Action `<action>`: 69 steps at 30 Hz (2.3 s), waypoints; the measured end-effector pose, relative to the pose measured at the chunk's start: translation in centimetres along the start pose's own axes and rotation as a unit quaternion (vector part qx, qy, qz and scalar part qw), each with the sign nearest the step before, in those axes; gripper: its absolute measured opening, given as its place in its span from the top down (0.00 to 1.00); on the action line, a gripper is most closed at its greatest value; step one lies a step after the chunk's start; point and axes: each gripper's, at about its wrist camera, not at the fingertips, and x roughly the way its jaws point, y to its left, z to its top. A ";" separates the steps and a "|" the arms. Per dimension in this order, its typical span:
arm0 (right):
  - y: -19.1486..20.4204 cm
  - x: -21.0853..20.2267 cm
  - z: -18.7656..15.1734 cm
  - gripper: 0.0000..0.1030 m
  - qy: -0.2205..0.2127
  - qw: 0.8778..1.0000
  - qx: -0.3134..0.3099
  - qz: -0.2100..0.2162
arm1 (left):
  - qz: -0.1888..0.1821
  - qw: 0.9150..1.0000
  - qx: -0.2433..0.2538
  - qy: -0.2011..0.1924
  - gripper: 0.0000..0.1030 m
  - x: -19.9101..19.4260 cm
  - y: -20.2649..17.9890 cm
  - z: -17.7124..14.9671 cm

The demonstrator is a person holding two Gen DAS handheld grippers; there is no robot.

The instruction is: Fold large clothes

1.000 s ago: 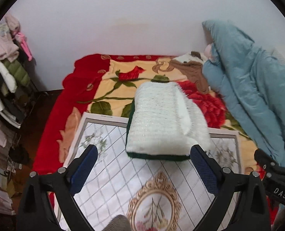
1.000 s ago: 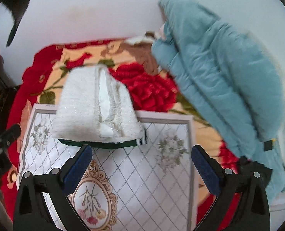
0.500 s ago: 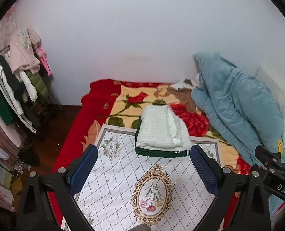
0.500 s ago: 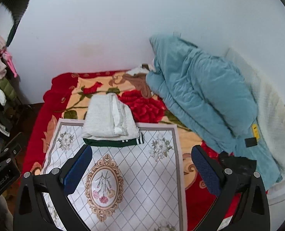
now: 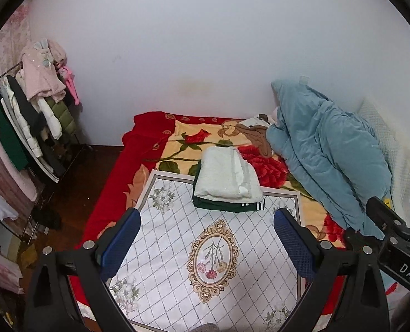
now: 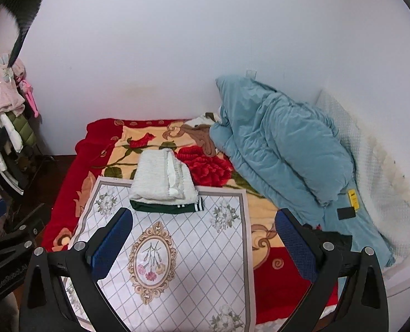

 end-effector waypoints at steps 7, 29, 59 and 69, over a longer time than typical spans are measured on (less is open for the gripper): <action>-0.2 -2.4 -0.3 0.00 -0.007 1.000 0.001 0.005 | 0.006 1.000 -0.003 -0.020 0.05 -2.2 0.4 -0.4; -0.2 -3.7 0.4 0.00 -0.014 1.000 -0.012 0.018 | 0.012 0.999 -0.011 -0.038 0.05 -4.3 0.7 -1.4; -0.3 -3.7 -0.2 0.00 -0.005 1.000 -0.012 0.027 | 0.006 0.999 -0.005 -0.034 0.05 -5.2 0.6 -1.7; -0.3 -3.8 -0.5 0.00 -0.003 1.000 -0.012 0.027 | 0.004 0.999 -0.006 -0.033 0.05 -5.4 0.6 -1.8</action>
